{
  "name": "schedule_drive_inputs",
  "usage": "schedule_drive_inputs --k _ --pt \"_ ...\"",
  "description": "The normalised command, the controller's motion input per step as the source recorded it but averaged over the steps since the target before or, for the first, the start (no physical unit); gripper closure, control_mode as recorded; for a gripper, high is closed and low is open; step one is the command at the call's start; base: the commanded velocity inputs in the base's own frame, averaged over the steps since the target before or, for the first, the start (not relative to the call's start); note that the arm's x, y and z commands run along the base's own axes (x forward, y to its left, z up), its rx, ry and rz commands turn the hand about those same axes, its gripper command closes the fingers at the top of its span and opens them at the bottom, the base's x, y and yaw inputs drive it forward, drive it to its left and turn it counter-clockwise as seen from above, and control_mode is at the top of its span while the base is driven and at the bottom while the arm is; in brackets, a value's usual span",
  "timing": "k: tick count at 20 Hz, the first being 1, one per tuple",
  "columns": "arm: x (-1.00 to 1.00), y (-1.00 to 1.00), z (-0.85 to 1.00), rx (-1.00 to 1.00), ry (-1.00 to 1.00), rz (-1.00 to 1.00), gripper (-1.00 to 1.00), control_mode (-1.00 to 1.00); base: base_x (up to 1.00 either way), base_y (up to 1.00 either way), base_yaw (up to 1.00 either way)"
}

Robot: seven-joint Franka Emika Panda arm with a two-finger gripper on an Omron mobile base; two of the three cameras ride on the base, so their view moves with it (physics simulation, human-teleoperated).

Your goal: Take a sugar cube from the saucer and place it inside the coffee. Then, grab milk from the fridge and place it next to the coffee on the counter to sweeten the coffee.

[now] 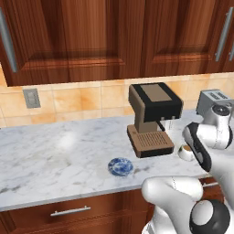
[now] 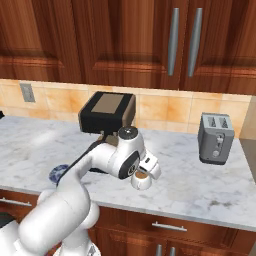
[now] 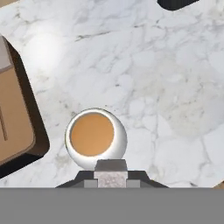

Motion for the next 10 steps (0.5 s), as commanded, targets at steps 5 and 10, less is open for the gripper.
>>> schedule_drive_inputs --k 5,10 --pt "0.43 0.00 -0.30 0.00 0.05 0.00 1.00 -1.00 0.00 0.00 0.00" --pt "0.06 0.00 -0.39 0.00 0.02 0.00 1.00 -1.00 0.00 0.00 0.00"
